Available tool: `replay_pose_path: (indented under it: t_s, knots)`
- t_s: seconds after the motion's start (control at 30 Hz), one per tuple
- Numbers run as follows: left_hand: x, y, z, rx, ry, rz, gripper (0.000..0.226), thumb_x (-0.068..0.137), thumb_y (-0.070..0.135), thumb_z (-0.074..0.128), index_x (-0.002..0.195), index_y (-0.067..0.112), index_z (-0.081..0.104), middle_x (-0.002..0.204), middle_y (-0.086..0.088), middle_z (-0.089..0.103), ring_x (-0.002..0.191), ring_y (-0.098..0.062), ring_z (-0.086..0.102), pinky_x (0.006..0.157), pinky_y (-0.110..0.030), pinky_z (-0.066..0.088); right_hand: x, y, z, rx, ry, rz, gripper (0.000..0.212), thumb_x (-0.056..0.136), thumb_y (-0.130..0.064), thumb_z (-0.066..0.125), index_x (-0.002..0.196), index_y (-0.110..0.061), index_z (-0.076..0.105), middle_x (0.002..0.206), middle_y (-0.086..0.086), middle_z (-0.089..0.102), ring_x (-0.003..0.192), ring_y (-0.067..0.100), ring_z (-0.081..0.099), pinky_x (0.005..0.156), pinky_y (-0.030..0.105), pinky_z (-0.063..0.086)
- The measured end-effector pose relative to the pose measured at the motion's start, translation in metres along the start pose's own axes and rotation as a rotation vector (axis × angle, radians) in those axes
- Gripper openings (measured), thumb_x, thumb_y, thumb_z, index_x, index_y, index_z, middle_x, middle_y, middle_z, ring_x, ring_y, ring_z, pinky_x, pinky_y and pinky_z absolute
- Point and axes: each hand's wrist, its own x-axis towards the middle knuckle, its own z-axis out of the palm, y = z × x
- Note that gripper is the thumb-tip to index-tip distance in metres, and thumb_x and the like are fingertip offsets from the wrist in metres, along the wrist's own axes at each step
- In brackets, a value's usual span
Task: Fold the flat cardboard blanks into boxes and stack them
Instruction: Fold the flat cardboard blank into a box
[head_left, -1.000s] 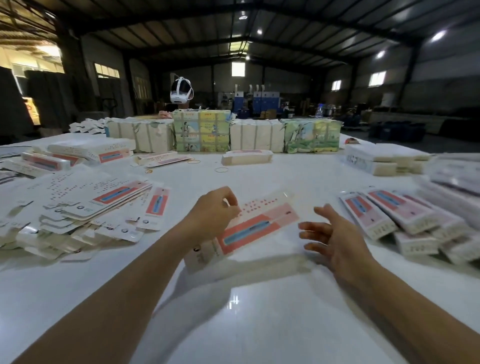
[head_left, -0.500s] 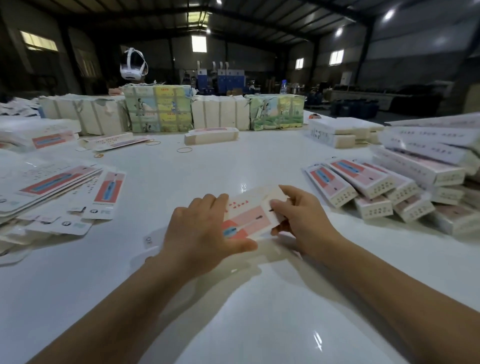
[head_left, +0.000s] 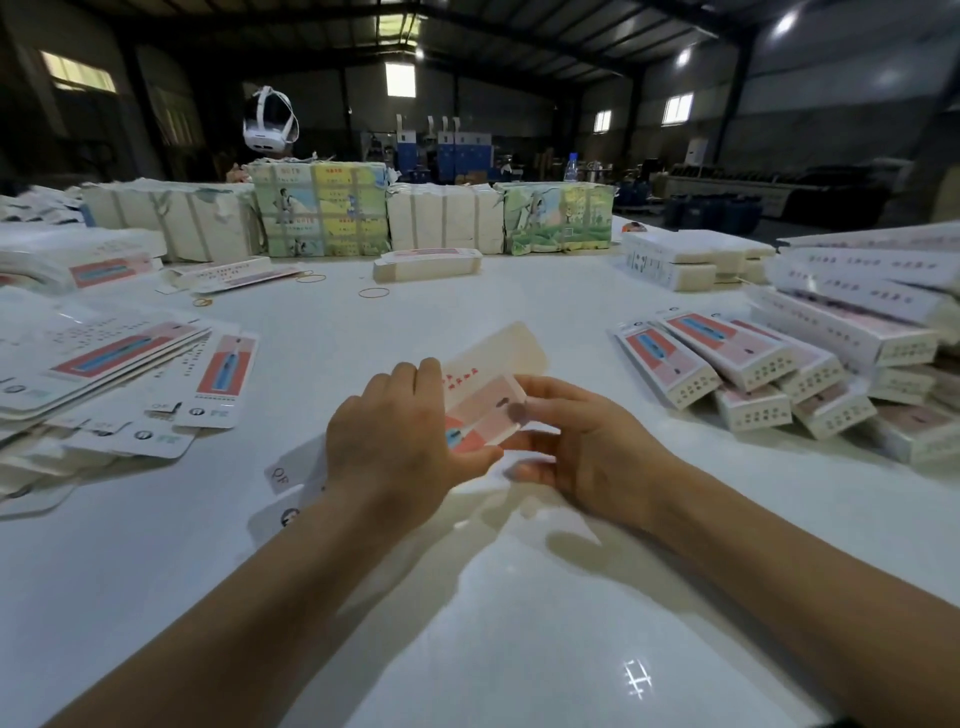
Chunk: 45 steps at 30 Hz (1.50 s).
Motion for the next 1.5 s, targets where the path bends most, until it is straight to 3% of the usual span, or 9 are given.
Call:
replay_pose_path:
  t_s: [0.23, 0.4, 0.63, 0.77, 0.87, 1.2, 1.3, 1.4, 1.5]
  knots:
    - [-0.001, -0.004, -0.003, -0.037, -0.076, 0.097, 0.078, 0.069, 0.078, 0.051, 0.126, 0.026, 0.042, 0.114, 0.009, 0.057, 0.074, -0.010, 0.049, 0.058, -0.019, 0.043, -0.004, 0.002, -0.009, -0.307, -0.067, -0.135, 0.017, 0.069, -0.012, 0.070, 0.083, -0.022, 0.073, 0.091, 0.009, 0.072, 0.075, 0.018, 0.065, 0.060, 0.027, 0.052]
    - [0.002, -0.009, -0.011, -0.128, -0.044, 0.107, 0.058, 0.075, 0.067, 0.058, 0.116, 0.025, 0.052, 0.114, 0.007, 0.064, 0.076, -0.018, 0.061, 0.065, -0.029, 0.053, -0.006, 0.001, -0.007, -0.429, -0.120, -0.247, 0.024, 0.075, -0.013, 0.066, 0.083, -0.034, 0.073, 0.080, -0.006, 0.070, 0.069, 0.012, 0.065, 0.058, 0.022, 0.049]
    - [0.005, -0.016, -0.005, -0.423, -0.335, 0.039, 0.072, 0.066, 0.071, 0.056, 0.125, 0.030, 0.048, 0.119, 0.009, 0.057, 0.088, -0.013, 0.060, 0.076, -0.034, 0.056, -0.003, 0.006, -0.008, -0.541, 0.060, -0.321, 0.016, 0.086, -0.008, 0.065, 0.087, -0.023, 0.069, 0.066, -0.007, 0.069, 0.055, 0.010, 0.060, 0.053, 0.020, 0.047]
    - [0.006, -0.022, -0.005, -0.497, -0.291, -0.026, 0.072, 0.060, 0.072, 0.054, 0.118, 0.029, 0.052, 0.113, 0.009, 0.060, 0.084, -0.013, 0.062, 0.075, -0.035, 0.057, -0.002, 0.007, -0.006, -0.527, 0.365, -0.432, 0.029, 0.085, -0.016, 0.068, 0.110, -0.027, 0.059, 0.072, -0.001, 0.066, 0.053, 0.011, 0.060, 0.048, 0.020, 0.047]
    - [0.007, -0.027, -0.004, -0.467, -0.203, -0.060, 0.066, 0.069, 0.071, 0.059, 0.118, 0.027, 0.052, 0.115, 0.008, 0.061, 0.084, -0.016, 0.062, 0.075, -0.036, 0.056, -0.005, 0.004, -0.006, -0.534, 0.550, -0.531, 0.024, 0.089, -0.014, 0.064, 0.112, -0.019, 0.063, 0.078, -0.002, 0.064, 0.054, 0.006, 0.060, 0.048, 0.019, 0.048]
    - [0.004, -0.016, 0.007, -0.390, -0.191, 0.006, 0.069, 0.064, 0.074, 0.050, 0.118, 0.031, 0.050, 0.113, 0.010, 0.060, 0.076, -0.013, 0.059, 0.069, -0.028, 0.056, -0.013, 0.009, 0.011, -0.570, 0.381, -0.483, 0.017, 0.091, -0.007, 0.059, 0.088, -0.017, 0.071, 0.085, 0.001, 0.061, 0.056, 0.004, 0.057, 0.053, 0.017, 0.048]
    - [0.003, -0.019, 0.010, -0.374, -0.203, 0.014, 0.077, 0.056, 0.077, 0.043, 0.119, 0.034, 0.049, 0.118, 0.010, 0.059, 0.077, -0.015, 0.061, 0.070, -0.027, 0.056, -0.012, 0.010, 0.011, -0.504, 0.350, -0.422, 0.027, 0.092, -0.008, 0.058, 0.113, -0.024, 0.062, 0.084, 0.001, 0.062, 0.060, 0.007, 0.059, 0.056, 0.020, 0.051]
    - [0.002, -0.019, 0.012, -0.378, -0.194, 0.039, 0.078, 0.056, 0.078, 0.043, 0.120, 0.035, 0.049, 0.118, 0.011, 0.060, 0.077, -0.015, 0.061, 0.070, -0.028, 0.057, -0.009, 0.011, 0.008, -0.474, 0.331, -0.337, 0.062, 0.092, -0.010, 0.058, 0.129, -0.049, 0.028, 0.085, 0.000, 0.060, 0.068, 0.011, 0.061, 0.059, 0.024, 0.054]
    - [0.002, -0.019, 0.015, -0.332, -0.185, 0.057, 0.076, 0.059, 0.078, 0.047, 0.121, 0.035, 0.048, 0.117, 0.012, 0.060, 0.078, -0.014, 0.060, 0.069, -0.027, 0.056, -0.008, 0.010, 0.008, -0.475, 0.340, -0.290, 0.058, 0.090, -0.008, 0.057, 0.137, -0.038, 0.040, 0.085, -0.001, 0.062, 0.065, 0.011, 0.058, 0.055, 0.023, 0.050]
